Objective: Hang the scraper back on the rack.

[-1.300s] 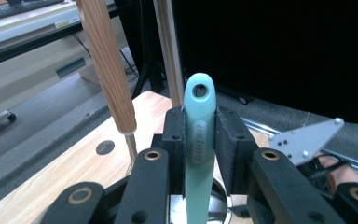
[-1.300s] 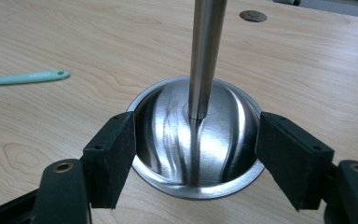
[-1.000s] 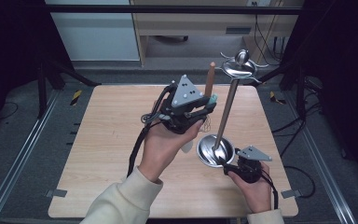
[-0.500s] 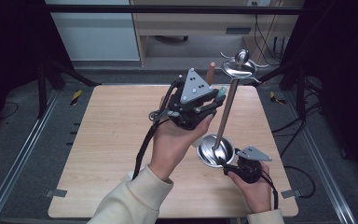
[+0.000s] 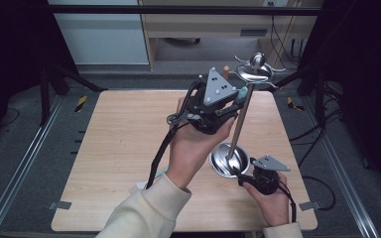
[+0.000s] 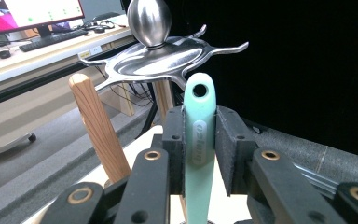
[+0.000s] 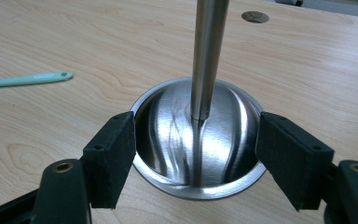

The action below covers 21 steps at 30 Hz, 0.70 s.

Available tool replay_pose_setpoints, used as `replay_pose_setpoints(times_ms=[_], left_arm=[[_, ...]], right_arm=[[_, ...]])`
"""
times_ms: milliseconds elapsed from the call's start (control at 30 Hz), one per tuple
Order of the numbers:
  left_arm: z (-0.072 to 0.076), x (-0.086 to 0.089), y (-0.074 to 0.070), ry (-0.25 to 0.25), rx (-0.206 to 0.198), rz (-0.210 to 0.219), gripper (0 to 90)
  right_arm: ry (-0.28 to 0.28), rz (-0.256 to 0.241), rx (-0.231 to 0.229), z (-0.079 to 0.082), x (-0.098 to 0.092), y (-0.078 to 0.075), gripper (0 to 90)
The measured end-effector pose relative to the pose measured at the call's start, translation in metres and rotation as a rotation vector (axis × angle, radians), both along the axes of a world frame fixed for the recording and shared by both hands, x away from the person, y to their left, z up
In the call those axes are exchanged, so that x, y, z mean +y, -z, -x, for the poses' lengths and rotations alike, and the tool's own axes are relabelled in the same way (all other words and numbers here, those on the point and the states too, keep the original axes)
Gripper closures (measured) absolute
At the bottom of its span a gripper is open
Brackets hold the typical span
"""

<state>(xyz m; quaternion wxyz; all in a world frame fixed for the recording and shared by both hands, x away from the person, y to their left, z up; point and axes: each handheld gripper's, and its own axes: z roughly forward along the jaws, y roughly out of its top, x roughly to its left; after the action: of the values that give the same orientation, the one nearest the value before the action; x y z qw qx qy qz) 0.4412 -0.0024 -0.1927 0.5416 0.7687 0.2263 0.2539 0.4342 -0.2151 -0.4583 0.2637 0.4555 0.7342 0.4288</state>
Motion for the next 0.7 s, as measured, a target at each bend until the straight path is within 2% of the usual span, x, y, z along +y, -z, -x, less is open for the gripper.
replay_pose_setpoints(times_ms=[300,500,700], left_arm=[[-0.0008,-0.0007,0.0,-0.008,0.0,0.006,74.6],[-0.0036,-0.0036,0.0,-0.014,0.001,-0.007,74.5],[-0.0089,-0.0073,0.0033,-0.02,0.013,0.007,74.5]], right_arm=[[-0.003,0.001,-0.002,-0.0001,-0.0002,0.0,29.1],[-0.003,-0.002,-0.001,0.0002,-0.0001,-0.0002,29.1],[-0.005,-0.002,-0.001,0.0001,0.0,-0.0002,29.2]])
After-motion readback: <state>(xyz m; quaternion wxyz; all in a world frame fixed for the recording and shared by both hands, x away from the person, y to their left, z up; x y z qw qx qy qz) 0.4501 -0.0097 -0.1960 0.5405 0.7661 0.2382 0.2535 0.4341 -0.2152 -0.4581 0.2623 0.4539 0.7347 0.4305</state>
